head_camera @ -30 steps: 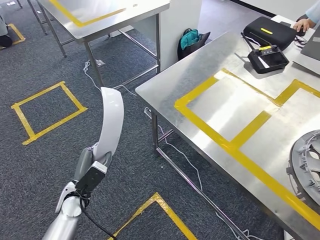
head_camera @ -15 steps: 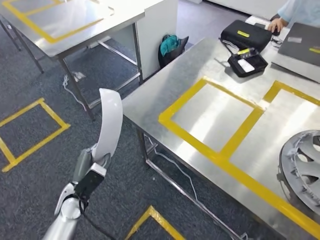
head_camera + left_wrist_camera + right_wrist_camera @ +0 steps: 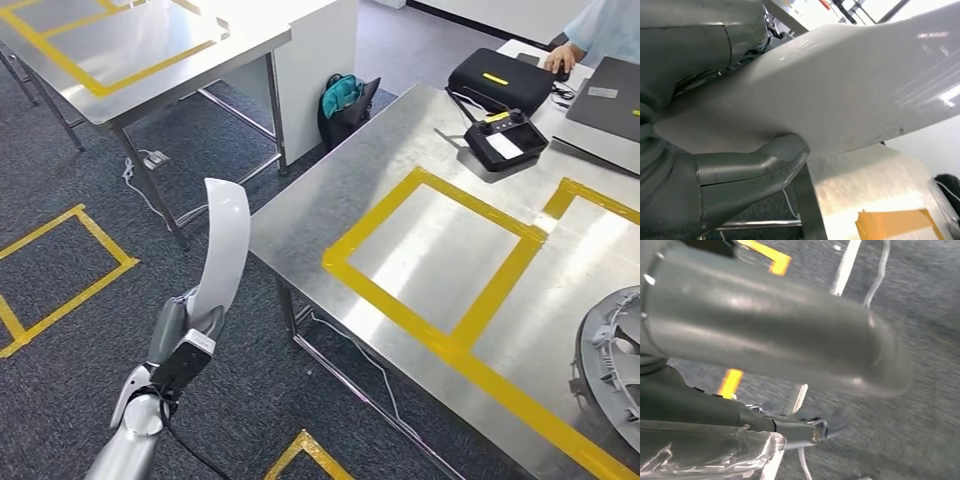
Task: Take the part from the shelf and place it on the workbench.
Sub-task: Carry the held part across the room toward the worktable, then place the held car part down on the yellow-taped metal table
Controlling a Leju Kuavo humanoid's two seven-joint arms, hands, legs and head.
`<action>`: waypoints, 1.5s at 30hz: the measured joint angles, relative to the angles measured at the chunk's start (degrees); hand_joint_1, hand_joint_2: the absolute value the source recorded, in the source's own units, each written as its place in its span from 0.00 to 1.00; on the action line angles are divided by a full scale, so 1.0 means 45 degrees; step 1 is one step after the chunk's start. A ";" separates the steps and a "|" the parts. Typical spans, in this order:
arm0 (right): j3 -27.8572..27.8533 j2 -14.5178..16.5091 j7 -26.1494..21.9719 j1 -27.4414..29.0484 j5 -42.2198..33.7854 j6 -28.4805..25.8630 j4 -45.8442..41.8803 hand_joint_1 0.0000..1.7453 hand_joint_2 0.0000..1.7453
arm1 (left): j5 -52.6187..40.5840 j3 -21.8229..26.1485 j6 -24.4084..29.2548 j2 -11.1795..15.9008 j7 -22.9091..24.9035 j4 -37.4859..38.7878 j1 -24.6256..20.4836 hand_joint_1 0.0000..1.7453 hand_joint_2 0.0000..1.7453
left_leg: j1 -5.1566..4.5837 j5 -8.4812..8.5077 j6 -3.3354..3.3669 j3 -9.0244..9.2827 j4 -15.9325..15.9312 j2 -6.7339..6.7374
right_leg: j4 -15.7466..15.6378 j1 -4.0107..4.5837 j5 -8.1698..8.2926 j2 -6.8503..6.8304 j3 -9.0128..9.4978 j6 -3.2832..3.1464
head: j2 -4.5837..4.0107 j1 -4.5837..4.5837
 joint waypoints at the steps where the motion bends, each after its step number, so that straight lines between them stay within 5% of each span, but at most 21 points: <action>1: -0.0006 -0.0001 -0.0005 0.0010 0.0072 0.0009 0.0045 0.00 0.00 | -0.0038 -0.0002 -0.0002 0.0001 -0.0041 0.0003 0.0000 1.00 1.00 | -0.0005 -0.0014 -0.0075 0.0015 0.0010 0.0051 | 0.0001 0.0013 -0.0016 0.0115 0.0010 -0.0096 | -0.0001 -0.0006; 4: -0.0070 -0.0016 -0.0010 -0.0009 0.0284 0.0002 0.0118 0.00 0.00 | -0.0123 -0.0007 -0.0018 0.0008 -0.0107 0.0004 -0.0026 1.00 1.00 | 0.0030 -0.0273 -0.0265 -0.0107 0.0352 -0.0020 | -0.0071 -0.0061 0.0145 0.0455 0.0131 -0.0307 | -0.0002 -0.0018; 7: -0.0149 -0.0049 -0.0010 -0.0056 0.0381 -0.0010 0.0153 0.00 0.00 | -0.0134 -0.0007 -0.0023 0.0030 -0.0118 0.0012 -0.0006 1.00 1.00 | 0.0050 -0.1285 -0.0370 -0.1196 0.2375 -0.0266 | -0.0109 -0.0089 0.0123 0.0743 0.0169 -0.0405 | -0.0004 -0.0025; 9: -0.0194 -0.0066 -0.0006 -0.0090 0.0391 -0.0010 0.0177 0.00 0.00 | -0.0134 -0.0006 -0.0025 0.0055 -0.0118 0.0023 0.0055 1.00 1.00 | 0.0054 -0.1507 -0.0374 -0.1822 0.3327 -0.0313 | -0.0108 -0.0080 0.0108 0.0966 0.0176 -0.0421 | -0.0004 -0.0024; 11: -0.0231 -0.0077 0.0006 -0.0116 0.0404 -0.0017 0.0210 0.00 0.00 | -0.0134 -0.0004 -0.0027 0.0072 -0.0118 0.0028 0.0067 1.00 1.00 | 0.0055 -0.0823 -0.0331 -0.1618 0.2586 -0.0390 | -0.0106 -0.0090 0.0095 0.1190 0.0209 -0.0406 | -0.0004 -0.0023; 13: -0.0251 -0.0080 0.0028 -0.0122 0.0422 -0.0013 0.0252 0.00 0.00 | -0.0134 -0.0002 -0.0029 0.0081 -0.0118 0.0028 0.0052 1.00 1.00 | 0.0085 0.0003 -0.0278 -0.0950 0.0941 -0.0746 | -0.0085 -0.0106 0.0081 0.1376 0.0218 -0.0334 | -0.0004 -0.0017; 15: -0.0271 -0.0086 0.0021 -0.0136 0.0466 0.0011 0.0284 0.00 0.00 | -0.0137 -0.0001 -0.0049 0.0090 -0.0119 0.0028 0.0064 1.00 1.00 | 0.0089 0.0252 -0.0187 -0.0597 0.0035 -0.1099 | -0.0090 -0.0134 0.0100 0.1537 0.0130 -0.0181 | -0.0002 -0.0016; 17: -0.0294 -0.0096 0.0000 -0.0148 0.0520 0.0027 0.0301 0.00 0.00 | -0.0169 0.0011 -0.0074 0.0098 -0.0133 0.0027 0.0080 1.00 1.00 | 0.0073 0.0300 -0.0045 -0.0562 -0.0068 -0.1058 | -0.0165 -0.0170 0.0137 0.1709 0.0064 0.0005 | -0.0002 -0.0017; 20: -0.0318 -0.0144 -0.0004 -0.0176 0.0585 0.0019 0.0312 0.00 0.00 | -0.0237 0.0023 -0.0089 0.0100 -0.0244 0.0023 0.0066 1.00 1.00 | 0.0134 0.0408 0.0164 -0.0421 -0.0209 -0.0716 | 0.0480 -0.0119 -0.0309 0.1229 -0.0257 0.0201 | -0.0001 0.0078; 22: -0.0319 -0.0155 -0.0005 -0.0237 0.0625 0.0014 0.0317 0.00 0.00 | -0.0276 0.0040 -0.0090 0.0123 -0.0311 0.0026 0.0108 1.00 1.00 | 0.0109 0.0363 0.0245 -0.0354 -0.0222 -0.0472 | 0.2021 -0.0091 -0.1055 0.0689 -0.0988 0.0265 | -0.0001 0.0161; 24: -0.0321 -0.0165 -0.0005 -0.0259 0.0650 0.0013 0.0318 0.00 0.00 | -0.0311 0.0063 -0.0090 0.0152 -0.0327 0.0029 0.0155 1.00 1.00 | 0.0082 0.0317 0.0276 -0.0316 -0.0218 -0.0229 | 0.3172 -0.0093 -0.1367 0.0520 -0.1567 0.0299 | -0.0004 0.0163; 26: -0.0325 -0.0193 -0.0005 -0.0241 0.0660 0.0011 0.0323 0.00 0.00 | -0.0323 0.0081 -0.0090 0.0161 -0.0328 0.0032 0.0166 1.00 1.00 | 0.0080 0.0263 0.0251 -0.0247 -0.0217 -0.0035 | 0.2521 -0.0093 -0.0816 0.0434 -0.1222 0.0304 | -0.0004 0.0165; 29: -0.0329 -0.0223 -0.0005 -0.0293 0.0665 0.0010 0.0335 0.00 0.00 | -0.0324 0.0103 -0.0090 0.0169 -0.0329 0.0031 0.0160 1.00 1.00 | 0.0018 0.0156 0.0097 -0.0102 -0.0204 0.0197 | 0.0178 -0.0036 0.0054 -0.0020 0.0080 0.0236 | -0.0004 0.0166; 34: -0.0330 -0.0228 -0.0006 -0.0336 0.0694 0.0000 0.0362 0.00 0.00 | -0.0352 0.0113 -0.0093 0.0182 -0.0414 0.0024 0.0146 1.00 1.00 | -0.0004 0.0002 -0.0212 -0.0051 -0.0130 0.0352 | -0.0232 -0.0011 0.0120 0.0247 0.0268 -0.0168 | -0.0002 0.0150; 36: -0.0333 -0.0243 -0.0009 -0.0363 0.0712 -0.0011 0.0366 0.00 0.00 | -0.0361 0.0120 -0.0108 0.0205 -0.0518 0.0021 0.0157 1.00 1.00 | 0.0028 -0.0635 -0.0316 -0.0495 0.0892 0.0010 | -0.0271 -0.0068 0.0164 0.0445 0.0288 -0.0311 | -0.0002 0.0124; 38: -0.0334 -0.0253 -0.0007 -0.0386 0.0733 -0.0012 0.0369 0.00 0.00 | -0.0363 0.0153 -0.0129 0.0239 -0.0572 0.0022 0.0212 1.00 1.00 | 0.0035 -0.1405 -0.0350 -0.1351 0.2636 -0.0252 | -0.0272 -0.0067 0.0173 0.0664 0.0277 -0.0389 | -0.0003 0.0112; 40: -0.0334 -0.0253 -0.0005 -0.0376 0.0750 -0.0010 0.0382 0.00 0.00 | -0.0364 0.0197 -0.0159 0.0260 -0.0579 0.0023 0.0265 1.00 1.00 | 0.0035 -0.1446 -0.0329 -0.1806 0.3403 -0.0325 | -0.0271 -0.0058 0.0176 0.0906 0.0277 -0.0407 | -0.0003 0.0112; 43: -0.0334 -0.0253 -0.0007 -0.0378 0.0755 -0.0009 0.0396 0.00 0.00 | -0.0367 0.0260 -0.0215 0.0289 -0.0594 0.0021 0.0265 1.00 1.00 | 0.0044 -0.0244 -0.0197 -0.0952 0.1502 -0.0608 | -0.0270 -0.0062 0.0204 0.1276 0.0286 -0.0356 | -0.0004 0.0109; 45: -0.0334 -0.0253 -0.0008 -0.0386 0.0753 -0.0001 0.0401 0.00 0.00 | -0.0374 0.0294 -0.0231 0.0301 -0.0603 0.0018 0.0246 1.00 1.00 | 0.0065 0.0182 -0.0122 -0.0322 0.0163 -0.0901 | -0.0236 -0.0032 0.0223 0.1483 0.0229 -0.0243 | -0.0004 0.0122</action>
